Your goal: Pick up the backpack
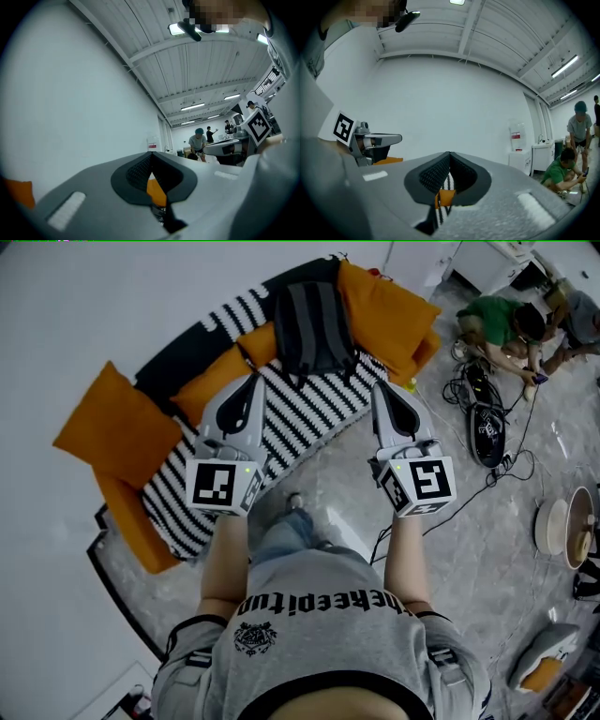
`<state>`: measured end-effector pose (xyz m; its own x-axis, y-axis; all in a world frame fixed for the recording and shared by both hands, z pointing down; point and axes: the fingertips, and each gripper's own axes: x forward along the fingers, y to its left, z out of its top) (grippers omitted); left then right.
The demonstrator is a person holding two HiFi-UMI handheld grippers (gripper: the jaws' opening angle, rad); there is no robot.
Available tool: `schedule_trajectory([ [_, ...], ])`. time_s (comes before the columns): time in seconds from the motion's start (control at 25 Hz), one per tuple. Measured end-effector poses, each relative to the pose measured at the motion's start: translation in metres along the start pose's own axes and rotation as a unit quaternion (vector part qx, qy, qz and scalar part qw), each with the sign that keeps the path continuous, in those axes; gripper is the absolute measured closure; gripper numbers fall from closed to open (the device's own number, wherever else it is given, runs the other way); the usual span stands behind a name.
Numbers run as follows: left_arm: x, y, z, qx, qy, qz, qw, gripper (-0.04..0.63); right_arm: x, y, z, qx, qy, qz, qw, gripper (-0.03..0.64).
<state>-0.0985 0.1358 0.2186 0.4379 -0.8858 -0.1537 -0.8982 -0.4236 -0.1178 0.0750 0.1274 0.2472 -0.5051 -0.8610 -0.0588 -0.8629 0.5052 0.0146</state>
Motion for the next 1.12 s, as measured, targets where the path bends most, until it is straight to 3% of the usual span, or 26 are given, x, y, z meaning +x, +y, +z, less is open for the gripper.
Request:
schedule_trajectory([
  [1.12, 0.086, 0.083, -0.03, -0.021, -0.004, -0.039, 0.999, 0.58, 0.107, -0.015, -0.007, -0.009, 0.011, -0.035, 0.999, 0.614],
])
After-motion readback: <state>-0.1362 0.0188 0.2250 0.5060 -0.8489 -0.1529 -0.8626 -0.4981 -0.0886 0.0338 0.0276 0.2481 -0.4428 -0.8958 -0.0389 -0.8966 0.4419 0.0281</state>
